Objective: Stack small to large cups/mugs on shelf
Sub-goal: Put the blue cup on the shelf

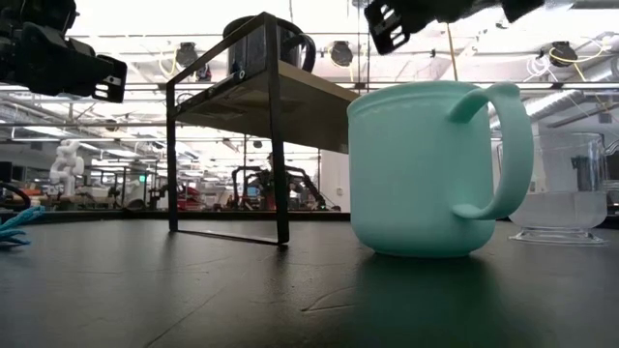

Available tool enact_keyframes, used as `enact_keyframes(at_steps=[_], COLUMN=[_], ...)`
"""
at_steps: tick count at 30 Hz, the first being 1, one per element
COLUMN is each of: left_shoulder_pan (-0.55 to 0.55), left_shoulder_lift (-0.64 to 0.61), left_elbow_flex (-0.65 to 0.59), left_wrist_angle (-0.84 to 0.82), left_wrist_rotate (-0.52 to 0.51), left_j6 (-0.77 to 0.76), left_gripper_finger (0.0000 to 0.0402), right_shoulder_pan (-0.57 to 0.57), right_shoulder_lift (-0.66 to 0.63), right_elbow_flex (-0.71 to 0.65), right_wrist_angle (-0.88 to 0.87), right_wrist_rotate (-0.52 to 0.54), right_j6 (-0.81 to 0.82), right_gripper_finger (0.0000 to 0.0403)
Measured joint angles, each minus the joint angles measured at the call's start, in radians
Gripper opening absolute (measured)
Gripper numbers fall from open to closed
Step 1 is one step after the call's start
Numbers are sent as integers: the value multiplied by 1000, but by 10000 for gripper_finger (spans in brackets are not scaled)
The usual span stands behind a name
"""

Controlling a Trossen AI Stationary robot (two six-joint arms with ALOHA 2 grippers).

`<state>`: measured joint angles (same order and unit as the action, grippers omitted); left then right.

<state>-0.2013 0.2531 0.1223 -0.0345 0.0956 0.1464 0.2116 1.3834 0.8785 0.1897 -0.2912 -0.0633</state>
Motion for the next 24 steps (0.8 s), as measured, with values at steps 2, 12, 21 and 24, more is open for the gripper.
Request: enact_keyframes(at_steps=[2,12,21,24], left_shoulder_pan=[0,0,0,0], left_shoulder_lift=[0,0,0,0], left_elbow_flex=[0,0,0,0], left_wrist_angle=[-1,-8,-16,-17], left_wrist_rotate=[1,6,6,5], left_j6=[0,5,5,5], left_gripper_finger=[1,1,0,1], right_shoulder_pan=[0,-7,2,18], right_shoulder_lift=[1,1,24,76], right_elbow_flex=[35,152,217,236], right_wrist_angle=[-64,-322,-434,-476], right_wrist_rotate=[1,3,-1,-2], right_j6=[-7,0,22,18], right_gripper_finger=[0,0,0,0])
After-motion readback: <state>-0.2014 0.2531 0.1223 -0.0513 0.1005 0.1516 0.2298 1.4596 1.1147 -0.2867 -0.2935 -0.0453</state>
